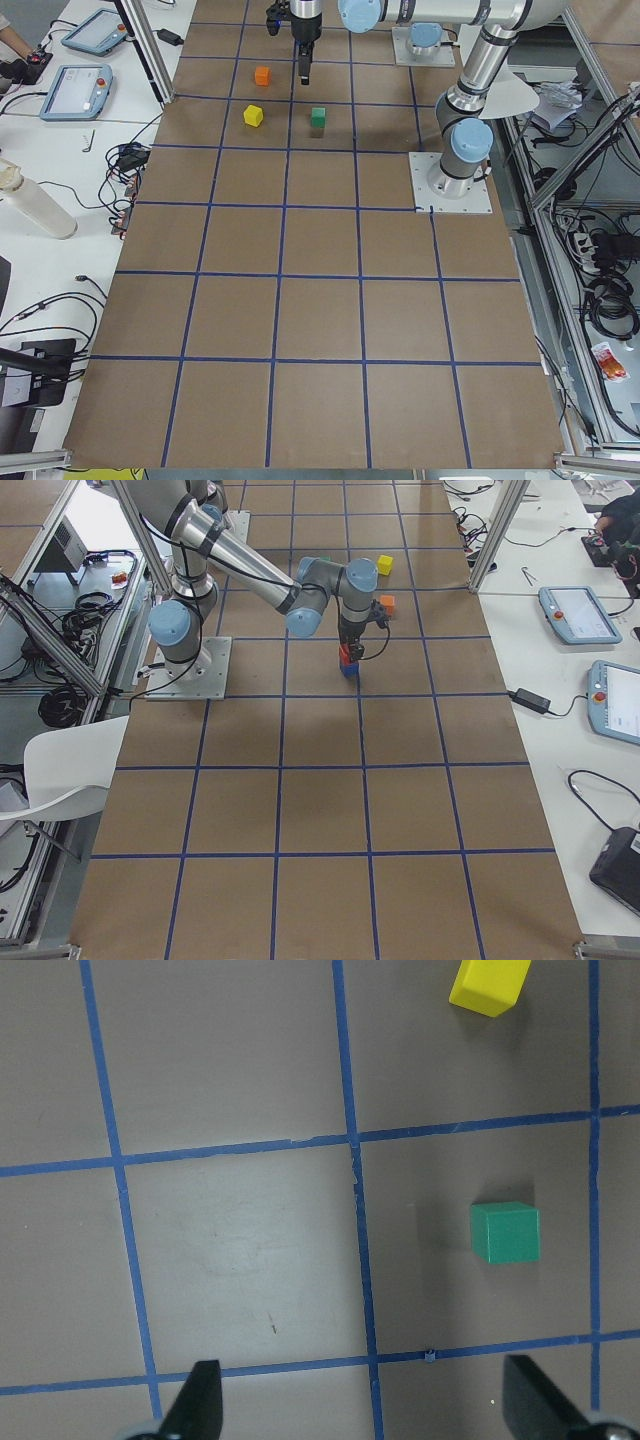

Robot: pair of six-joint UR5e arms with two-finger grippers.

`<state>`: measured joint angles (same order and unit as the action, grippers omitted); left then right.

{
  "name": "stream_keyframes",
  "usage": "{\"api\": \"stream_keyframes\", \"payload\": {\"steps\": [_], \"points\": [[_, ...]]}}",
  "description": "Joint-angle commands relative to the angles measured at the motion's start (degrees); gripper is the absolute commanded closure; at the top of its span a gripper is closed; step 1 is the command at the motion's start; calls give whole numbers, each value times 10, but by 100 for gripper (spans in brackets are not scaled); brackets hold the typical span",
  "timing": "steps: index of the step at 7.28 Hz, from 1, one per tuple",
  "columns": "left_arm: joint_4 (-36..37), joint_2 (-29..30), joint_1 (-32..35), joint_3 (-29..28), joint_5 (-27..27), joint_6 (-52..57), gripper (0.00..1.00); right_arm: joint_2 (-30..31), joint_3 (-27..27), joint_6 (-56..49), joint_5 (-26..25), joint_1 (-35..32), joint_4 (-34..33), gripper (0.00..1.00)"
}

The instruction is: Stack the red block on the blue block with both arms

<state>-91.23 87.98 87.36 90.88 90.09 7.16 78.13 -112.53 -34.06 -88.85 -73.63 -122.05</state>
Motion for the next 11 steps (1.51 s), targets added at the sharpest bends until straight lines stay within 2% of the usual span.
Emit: {"api": "stream_keyframes", "payload": {"steps": [1,2,3,6,7,9,11], "points": [[0,1,0,0,0,0,0,9,6,29,-1,1,11,0],[0,0,0,0,0,0,0,23,17,41,0,0,22,0],[0,1,0,0,0,0,0,50,40,44,1,-1,89,0],[0,1,0,0,1,0,0,81,207,128,11,-12,338,0],[0,1,0,1,3,0,0,80,231,198,12,-46,358,0],[0,0,0,1,4,0,0,85,234,291,3,-151,357,0],[0,0,0,1,5,3,0,92,229,311,8,-177,351,0]]}}
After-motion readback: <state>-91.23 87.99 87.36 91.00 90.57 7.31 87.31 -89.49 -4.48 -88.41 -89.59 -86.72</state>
